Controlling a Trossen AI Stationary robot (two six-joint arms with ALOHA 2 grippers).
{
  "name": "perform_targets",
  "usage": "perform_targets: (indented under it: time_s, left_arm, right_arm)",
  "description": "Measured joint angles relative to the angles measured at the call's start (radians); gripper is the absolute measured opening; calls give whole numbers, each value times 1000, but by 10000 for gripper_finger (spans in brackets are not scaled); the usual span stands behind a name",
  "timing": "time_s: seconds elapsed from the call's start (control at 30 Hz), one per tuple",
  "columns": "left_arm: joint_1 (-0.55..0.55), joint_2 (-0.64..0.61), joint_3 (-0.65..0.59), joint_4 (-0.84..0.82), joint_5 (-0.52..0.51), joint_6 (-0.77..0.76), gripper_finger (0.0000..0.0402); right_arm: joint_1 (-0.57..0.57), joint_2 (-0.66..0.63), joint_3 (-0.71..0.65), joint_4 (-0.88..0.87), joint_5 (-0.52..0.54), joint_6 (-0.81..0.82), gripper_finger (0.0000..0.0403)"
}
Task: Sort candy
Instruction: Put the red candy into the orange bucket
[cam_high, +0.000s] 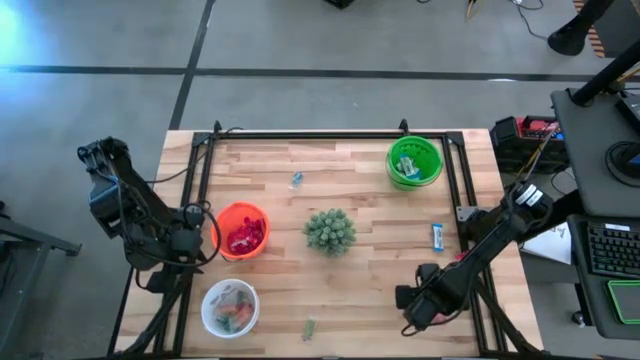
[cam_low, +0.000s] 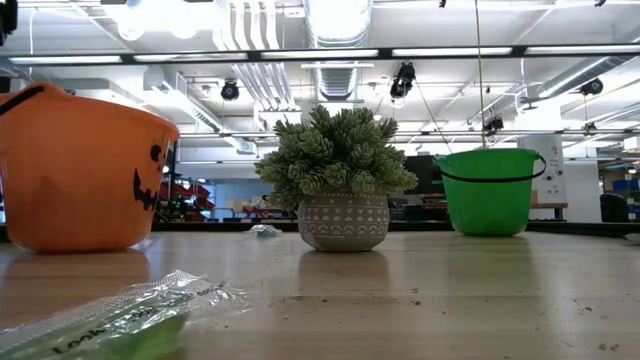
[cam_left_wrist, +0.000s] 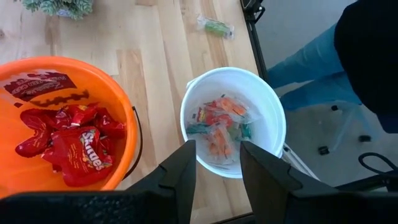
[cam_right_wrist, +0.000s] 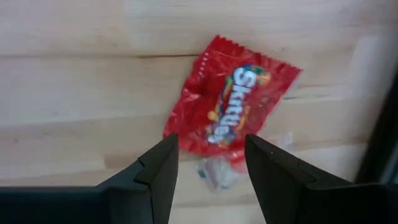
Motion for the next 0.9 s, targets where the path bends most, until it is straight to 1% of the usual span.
perform_targets:
  time_s: [0.4,0.6,0.73,0.8,0.9]
  left_arm:
    - [0,-5,0,3,1,-46,107]
    - [0,-5,0,4,1,-103,107]
    - [0,-4,0,8,1,-138,107]
    - [0,-4,0,10,1,-157,107]
    - [0,-4,0,10,1,-165,107]
  right_arm:
    - [-4,0,-95,32,2,2,176]
    - [0,-3,-184,219,14,3,176]
    - [0,6,-231,265,12,-4,174]
    - [0,5,-249,288,17,-10,161]
    - [1,5,-259,289,10,-22,108]
